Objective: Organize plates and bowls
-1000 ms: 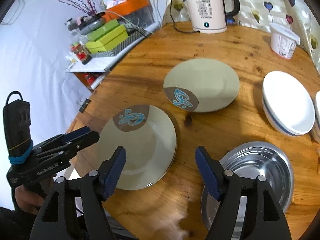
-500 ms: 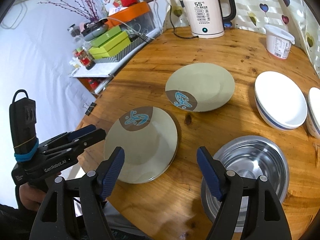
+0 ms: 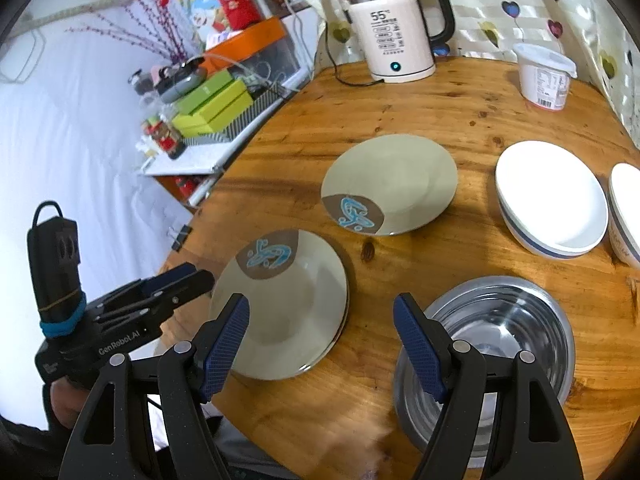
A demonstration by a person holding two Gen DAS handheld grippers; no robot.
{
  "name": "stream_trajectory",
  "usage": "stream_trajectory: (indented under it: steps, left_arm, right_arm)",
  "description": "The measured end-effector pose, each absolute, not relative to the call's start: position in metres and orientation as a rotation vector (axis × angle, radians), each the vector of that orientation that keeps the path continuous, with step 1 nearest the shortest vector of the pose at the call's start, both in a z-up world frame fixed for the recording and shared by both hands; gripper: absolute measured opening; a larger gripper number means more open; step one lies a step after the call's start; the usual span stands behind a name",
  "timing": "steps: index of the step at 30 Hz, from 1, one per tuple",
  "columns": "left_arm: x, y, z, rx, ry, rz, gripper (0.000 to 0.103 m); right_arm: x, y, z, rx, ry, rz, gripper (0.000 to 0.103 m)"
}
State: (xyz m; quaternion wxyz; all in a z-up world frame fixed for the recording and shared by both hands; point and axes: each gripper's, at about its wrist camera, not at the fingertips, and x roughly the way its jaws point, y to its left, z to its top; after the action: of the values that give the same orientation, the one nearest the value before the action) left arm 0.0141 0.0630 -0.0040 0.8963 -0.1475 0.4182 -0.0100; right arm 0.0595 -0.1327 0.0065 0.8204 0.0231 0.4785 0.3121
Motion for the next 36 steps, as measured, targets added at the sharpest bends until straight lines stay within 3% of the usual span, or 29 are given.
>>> stream_trajectory:
  steps: [27,32,36]
  left_arm:
    - [0.096,0.050,-0.009,-0.274,0.920,-0.179,0.048]
    - [0.114,0.053,-0.015,-0.298,0.952,-0.200,0.039]
    - [0.126,0.052,-0.016,-0.280,0.960,-0.207,0.039]
  right_arm:
    - [0.114,-0.146,-0.010,0.164,1.061,0.565,0.072]
    - [0.126,-0.142,-0.014,0.162,1.076,0.536,0.054]
    - [0.137,-0.141,-0.020,0.173,1.091,0.505,0.053]
